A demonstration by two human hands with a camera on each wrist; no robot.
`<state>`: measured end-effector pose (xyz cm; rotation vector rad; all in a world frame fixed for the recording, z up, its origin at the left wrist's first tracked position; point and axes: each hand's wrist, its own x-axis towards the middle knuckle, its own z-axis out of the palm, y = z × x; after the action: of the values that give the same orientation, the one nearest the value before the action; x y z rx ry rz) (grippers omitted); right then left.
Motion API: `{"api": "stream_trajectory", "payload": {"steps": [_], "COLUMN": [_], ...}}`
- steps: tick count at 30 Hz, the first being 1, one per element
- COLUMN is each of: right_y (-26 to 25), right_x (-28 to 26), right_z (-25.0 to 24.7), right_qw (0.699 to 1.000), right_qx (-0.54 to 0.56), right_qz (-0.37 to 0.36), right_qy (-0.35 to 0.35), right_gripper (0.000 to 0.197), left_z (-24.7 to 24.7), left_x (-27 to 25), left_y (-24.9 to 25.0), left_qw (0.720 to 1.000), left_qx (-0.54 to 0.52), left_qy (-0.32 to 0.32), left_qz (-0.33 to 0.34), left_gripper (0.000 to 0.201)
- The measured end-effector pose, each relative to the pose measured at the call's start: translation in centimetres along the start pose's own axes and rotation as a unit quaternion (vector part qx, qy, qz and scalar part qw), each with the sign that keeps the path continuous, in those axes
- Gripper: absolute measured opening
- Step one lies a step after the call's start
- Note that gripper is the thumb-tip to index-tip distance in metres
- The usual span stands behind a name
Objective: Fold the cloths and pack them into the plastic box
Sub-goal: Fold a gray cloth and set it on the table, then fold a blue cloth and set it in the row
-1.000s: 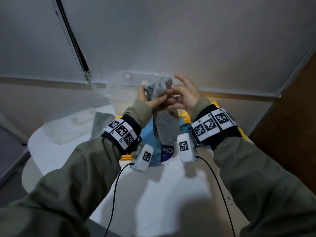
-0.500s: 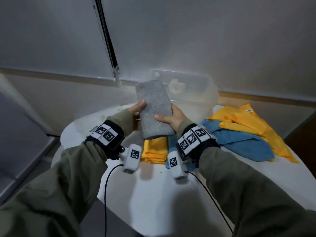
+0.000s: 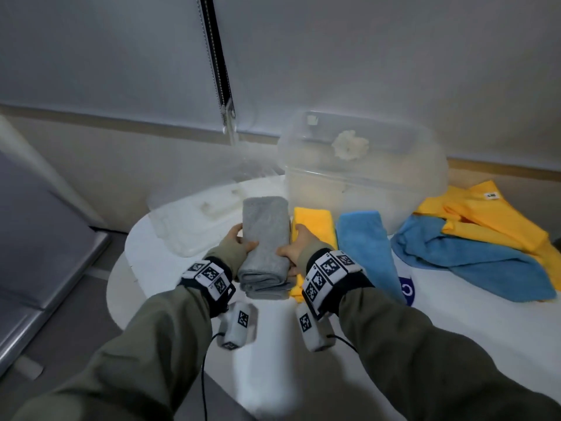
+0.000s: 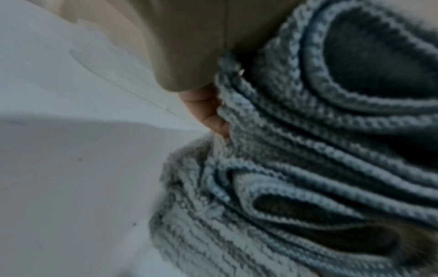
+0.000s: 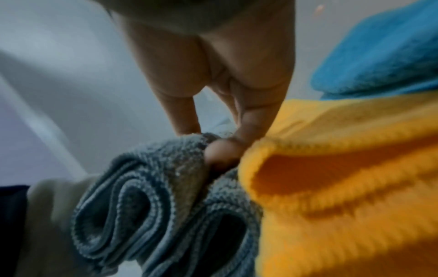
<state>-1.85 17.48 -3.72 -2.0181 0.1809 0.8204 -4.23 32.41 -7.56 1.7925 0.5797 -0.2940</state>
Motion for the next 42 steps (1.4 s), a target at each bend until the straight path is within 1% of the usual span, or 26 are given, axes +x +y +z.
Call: {"api": "stream_trajectory", "payload": {"steps": [2, 4, 6, 7, 8, 9, 10, 11, 12, 13, 14, 15, 18, 20, 22, 24, 27, 31, 32, 33, 35, 36, 38, 39, 41, 42], "right_y": [-0.3, -0.5, -0.5, -0.4, -0.2, 0.1, 0.5, 0.8, 1.1, 1.5, 1.9, 2.3, 3.9, 5.0, 6.4, 7.7, 10.5, 14.1, 14.9, 15.8, 17.8, 18.9, 20.5, 21.2, 22.0, 22.4], "right_x": [0.3, 0.4, 0.7, 0.7, 0.7, 0.7, 0.8, 0.8, 0.8, 0.7, 0.7, 0.4, -0.5, -1.3, -2.0, -2.7, -3.6, -4.6, -5.0, -5.1, -5.2, -4.9, -4.8, -4.6, -4.4, -4.4], "right_z": [-0.3, -0.8, -1.3, -1.6, -1.9, -2.2, -2.7, -3.3, -3.9, -4.6, -5.5, -6.3, -9.1, -11.2, -13.8, -16.4, -20.7, -26.4, -27.6, -28.7, -30.3, -30.8, -31.2, -31.2, -31.4, -31.7], "right_qw": [0.986, 0.967, 0.953, 0.949, 0.946, 0.943, 0.941, 0.938, 0.934, 0.93, 0.928, 0.928, 0.928, 0.929, 0.93, 0.928, 0.924, 0.908, 0.902, 0.897, 0.9, 0.905, 0.917, 0.92, 0.928, 0.934], "right_qx": [-0.143, -0.218, -0.269, -0.288, -0.298, -0.301, -0.301, -0.306, -0.315, -0.323, -0.328, -0.33, -0.33, -0.312, -0.288, -0.277, -0.276, -0.317, -0.336, -0.352, -0.354, -0.348, -0.34, -0.342, -0.324, -0.308], "right_qz": [-0.045, -0.071, -0.075, -0.07, -0.066, -0.062, -0.061, -0.059, -0.057, -0.053, -0.048, -0.045, -0.052, -0.061, -0.066, -0.053, 0.006, 0.081, 0.1, 0.113, 0.131, 0.138, 0.122, 0.11, 0.104, 0.095], "right_qy": [0.068, 0.11, 0.114, 0.11, 0.113, 0.124, 0.14, 0.152, 0.161, 0.167, 0.169, 0.167, 0.165, 0.187, 0.22, 0.242, 0.264, 0.26, 0.253, 0.244, 0.217, 0.2, 0.169, 0.156, 0.152, 0.155], "right_gripper": [0.072, 0.064, 0.055, 0.05, 0.045, 0.042, 0.039, 0.037, 0.035, 0.035, 0.035, 0.035, 0.036, 0.033, 0.029, 0.025, 0.025, 0.03, 0.034, 0.037, 0.044, 0.047, 0.056, 0.061, 0.063, 0.059], "left_z": [0.2, 0.3, 0.5, 0.7, 0.8, 1.1, 1.4, 1.9, 2.2, 2.5, 2.8, 3.0, 3.4, 4.2, 5.7, 8.6, 14.9, 24.0, 26.1, 28.0, 31.5, 32.9, 34.9, 35.5, 36.1, 36.3], "left_x": [0.2, 0.5, 0.9, 1.0, 1.1, 1.0, 1.0, 0.9, 0.9, 1.0, 1.0, 1.0, 0.3, -0.4, -1.4, -2.7, -5.1, -5.7, -5.3, -5.1, -3.9, -2.9, -1.4, -0.9, -0.8, -1.0], "left_y": [-0.3, 0.1, 0.5, 0.6, 0.7, 0.9, 1.1, 1.5, 1.8, 1.9, 1.9, 2.0, 3.9, 6.9, 10.5, 13.5, 16.7, 18.1, 17.9, 17.9, 16.8, 15.9, 13.8, 12.8, 11.8, 11.6], "left_qw": [0.999, 0.997, 0.993, 0.986, 0.969, 0.942, 0.912, 0.883, 0.857, 0.832, 0.809, 0.791, 0.741, 0.716, 0.718, 0.747, 0.776, 0.784, 0.777, 0.761, 0.71, 0.693, 0.672, 0.659, 0.653, 0.66], "left_qx": [0.005, 0.005, 0.048, 0.116, 0.2, 0.278, 0.343, 0.403, 0.462, 0.516, 0.556, 0.585, 0.651, 0.684, 0.679, 0.627, 0.552, 0.52, 0.531, 0.555, 0.624, 0.654, 0.696, 0.71, 0.713, 0.705], "left_qy": [0.024, 0.044, 0.052, 0.07, 0.094, 0.112, 0.1, 0.052, -0.016, -0.081, -0.124, -0.142, -0.146, -0.115, -0.054, -0.038, -0.107, -0.182, -0.198, -0.214, -0.231, -0.224, -0.195, -0.194, -0.192, -0.187], "left_qz": [0.025, 0.068, 0.09, 0.094, 0.111, 0.153, 0.203, 0.233, 0.227, 0.188, 0.144, 0.113, 0.077, 0.081, 0.142, 0.218, 0.284, 0.286, 0.274, 0.26, 0.229, 0.206, 0.163, 0.156, 0.167, 0.182], "left_gripper": [0.058, 0.062, 0.073, 0.079, 0.082, 0.082, 0.079, 0.074, 0.071, 0.073, 0.079, 0.084, 0.093, 0.091, 0.077, 0.062, 0.048, 0.04, 0.04, 0.041, 0.048, 0.057, 0.081, 0.085, 0.078, 0.067]}}
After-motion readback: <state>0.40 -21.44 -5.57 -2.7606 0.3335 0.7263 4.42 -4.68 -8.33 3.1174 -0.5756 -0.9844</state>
